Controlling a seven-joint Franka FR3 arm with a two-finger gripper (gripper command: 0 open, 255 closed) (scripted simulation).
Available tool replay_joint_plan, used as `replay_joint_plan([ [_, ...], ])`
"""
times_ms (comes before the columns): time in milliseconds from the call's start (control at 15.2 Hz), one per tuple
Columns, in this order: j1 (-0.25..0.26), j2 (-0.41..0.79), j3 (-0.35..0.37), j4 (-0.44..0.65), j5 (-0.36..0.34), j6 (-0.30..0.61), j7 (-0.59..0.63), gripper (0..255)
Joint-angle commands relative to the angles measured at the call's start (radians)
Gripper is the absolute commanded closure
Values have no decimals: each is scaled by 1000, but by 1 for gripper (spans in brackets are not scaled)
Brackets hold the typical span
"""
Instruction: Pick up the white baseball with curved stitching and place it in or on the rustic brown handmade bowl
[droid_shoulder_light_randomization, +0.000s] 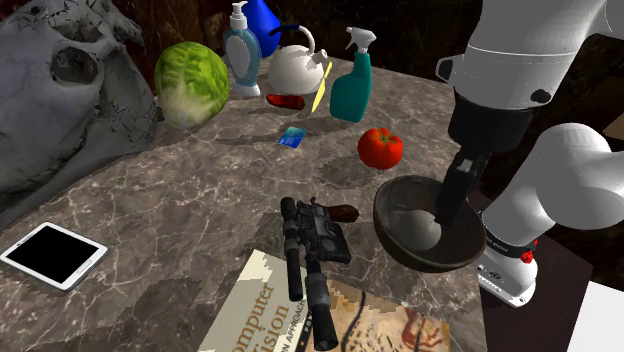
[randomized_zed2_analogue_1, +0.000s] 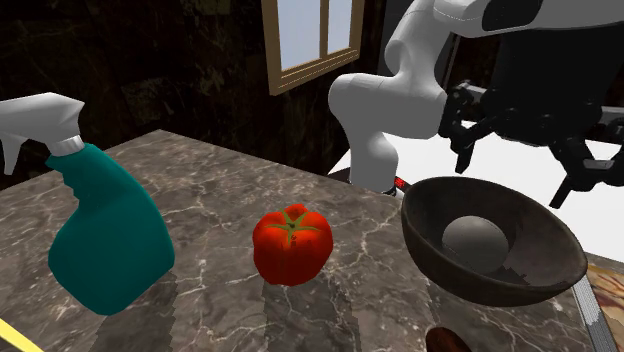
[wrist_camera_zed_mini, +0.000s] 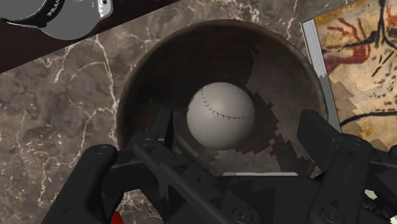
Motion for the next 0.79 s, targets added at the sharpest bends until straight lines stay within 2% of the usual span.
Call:
replay_joint_plan([
  [0, 0, 0, 0, 0, 0, 0, 0, 0],
  [264, -26, 41, -47, 134, -50, -97, 10, 0],
  [726, -25, 41, -47, 134, -50, -97, 10, 0],
])
